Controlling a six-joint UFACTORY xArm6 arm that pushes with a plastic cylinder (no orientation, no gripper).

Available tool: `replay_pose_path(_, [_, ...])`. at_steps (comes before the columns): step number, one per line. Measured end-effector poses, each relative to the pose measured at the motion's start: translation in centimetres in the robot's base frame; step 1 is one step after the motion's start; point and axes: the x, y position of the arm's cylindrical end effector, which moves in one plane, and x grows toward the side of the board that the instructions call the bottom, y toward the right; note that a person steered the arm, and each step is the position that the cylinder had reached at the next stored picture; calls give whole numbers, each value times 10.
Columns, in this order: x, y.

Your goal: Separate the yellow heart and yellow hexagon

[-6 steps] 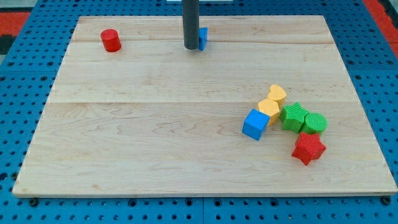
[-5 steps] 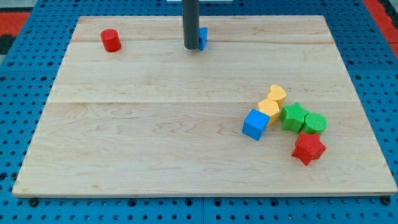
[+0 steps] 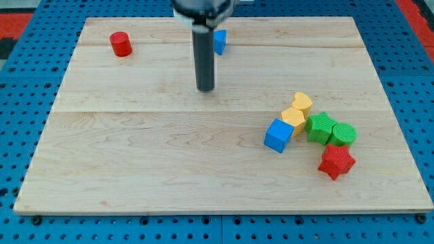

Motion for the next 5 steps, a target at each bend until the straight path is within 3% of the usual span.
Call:
replay_pose_path(2, [144,6])
replay_pose_path(3, [195,17])
replay_pose_path(5, [195,84])
